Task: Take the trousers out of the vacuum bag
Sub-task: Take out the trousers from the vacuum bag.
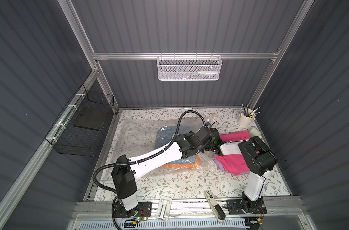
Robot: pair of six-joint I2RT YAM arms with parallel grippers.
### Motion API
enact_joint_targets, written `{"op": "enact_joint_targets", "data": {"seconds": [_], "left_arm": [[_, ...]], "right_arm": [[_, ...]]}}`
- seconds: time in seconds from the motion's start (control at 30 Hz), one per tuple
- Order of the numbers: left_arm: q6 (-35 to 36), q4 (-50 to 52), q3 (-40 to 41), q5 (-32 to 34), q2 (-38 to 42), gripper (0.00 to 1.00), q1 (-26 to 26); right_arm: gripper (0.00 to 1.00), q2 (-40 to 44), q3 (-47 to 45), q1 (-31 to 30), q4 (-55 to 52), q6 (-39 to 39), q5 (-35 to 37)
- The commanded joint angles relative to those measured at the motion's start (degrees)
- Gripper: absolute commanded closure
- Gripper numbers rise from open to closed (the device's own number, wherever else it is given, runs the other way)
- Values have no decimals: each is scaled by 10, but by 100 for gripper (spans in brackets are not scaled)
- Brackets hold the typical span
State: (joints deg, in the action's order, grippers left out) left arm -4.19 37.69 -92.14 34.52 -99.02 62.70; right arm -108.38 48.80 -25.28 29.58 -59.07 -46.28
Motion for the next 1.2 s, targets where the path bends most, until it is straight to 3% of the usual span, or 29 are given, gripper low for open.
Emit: {"op": "enact_joint_targets", "data": {"seconds": [0.0, 0.57, 0.83, 0.97, 1.17], "left_arm": [[11, 2, -11, 5, -4, 100, 3], [8, 2, -6, 8, 1, 100, 3], [9, 1, -5, 8, 1, 100, 3], [8, 1, -5, 8, 2, 100, 3], [9, 1, -3, 9, 3, 100, 3]], "right_arm": [[42, 28, 22, -8, 24, -10, -24], [39, -31, 25, -24, 53, -22, -17], [44, -53, 25, -32, 81, -35, -13], [53, -56, 29, -32, 92, -43, -14], [75, -49, 29, -32, 113, -53, -20]]}}
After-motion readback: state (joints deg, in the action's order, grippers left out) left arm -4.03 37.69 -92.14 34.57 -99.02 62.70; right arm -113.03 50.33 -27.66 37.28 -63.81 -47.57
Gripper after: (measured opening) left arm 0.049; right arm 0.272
